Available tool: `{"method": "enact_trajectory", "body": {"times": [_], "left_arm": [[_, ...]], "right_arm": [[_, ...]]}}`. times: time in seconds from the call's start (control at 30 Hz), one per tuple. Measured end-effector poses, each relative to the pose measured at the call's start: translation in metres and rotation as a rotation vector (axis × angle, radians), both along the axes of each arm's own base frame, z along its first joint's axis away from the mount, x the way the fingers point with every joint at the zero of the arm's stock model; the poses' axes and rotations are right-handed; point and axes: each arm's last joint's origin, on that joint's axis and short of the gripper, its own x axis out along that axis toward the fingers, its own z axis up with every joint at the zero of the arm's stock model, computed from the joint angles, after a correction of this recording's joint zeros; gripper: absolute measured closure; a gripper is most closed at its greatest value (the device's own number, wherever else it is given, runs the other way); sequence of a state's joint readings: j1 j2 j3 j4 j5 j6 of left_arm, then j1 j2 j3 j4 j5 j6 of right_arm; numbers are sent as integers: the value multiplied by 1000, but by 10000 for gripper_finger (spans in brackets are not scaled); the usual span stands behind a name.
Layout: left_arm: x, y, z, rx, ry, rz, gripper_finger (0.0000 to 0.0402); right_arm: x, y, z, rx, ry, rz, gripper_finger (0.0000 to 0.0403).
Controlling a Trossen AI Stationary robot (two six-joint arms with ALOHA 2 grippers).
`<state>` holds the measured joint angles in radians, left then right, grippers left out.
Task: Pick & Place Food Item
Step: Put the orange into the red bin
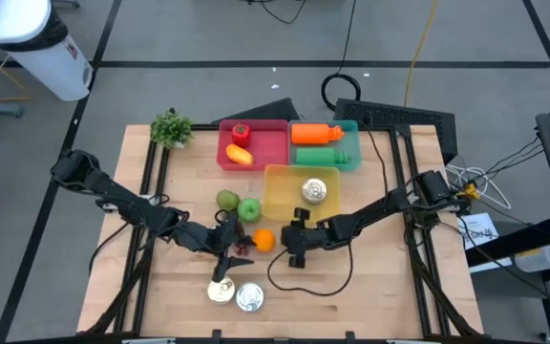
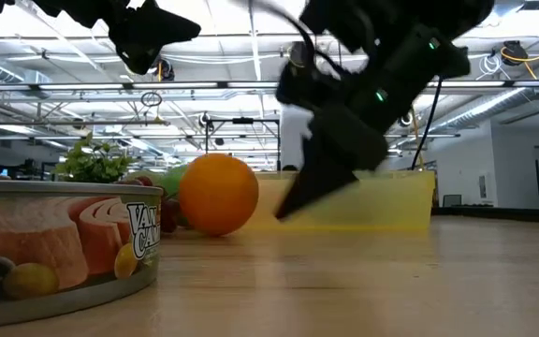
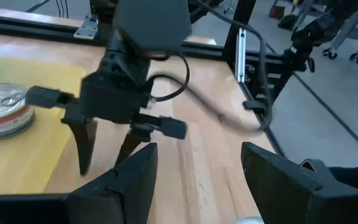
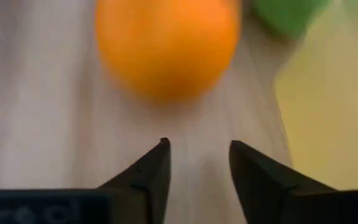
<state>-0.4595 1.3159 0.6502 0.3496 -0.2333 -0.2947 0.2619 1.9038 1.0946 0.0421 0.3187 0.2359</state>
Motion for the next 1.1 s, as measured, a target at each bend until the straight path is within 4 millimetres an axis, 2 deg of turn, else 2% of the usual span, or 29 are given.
{"method": "enact_trajectory", "body": {"times": [0.2, 0.43, 0.57, 0.67, 0.83, 0.97, 1.1], "left_arm": [[0, 0, 0, -2, 0, 1, 160], [0, 0, -1, 2, 7, 1, 160], [0, 0, -1, 9, 10, -1, 160], [0, 0, -1, 9, 11, -1, 160], [-1, 0, -2, -29, 26, 7, 160], [-3, -2, -7, -33, 132, -76, 160], [-6, -8, -1, 37, 266, -30, 147]], "right_arm": [[2, 0, 6, 18, -35, 4, 322], [4, 6, 27, 77, -149, 26, 320], [8, 19, 47, 136, -309, 77, 301], [9, 37, 56, 210, -415, 219, 283], [5, 62, 65, 218, -532, 362, 228], [3, 68, 69, 203, -555, 394, 169], [2, 66, 75, 198, -573, 392, 124]]}}
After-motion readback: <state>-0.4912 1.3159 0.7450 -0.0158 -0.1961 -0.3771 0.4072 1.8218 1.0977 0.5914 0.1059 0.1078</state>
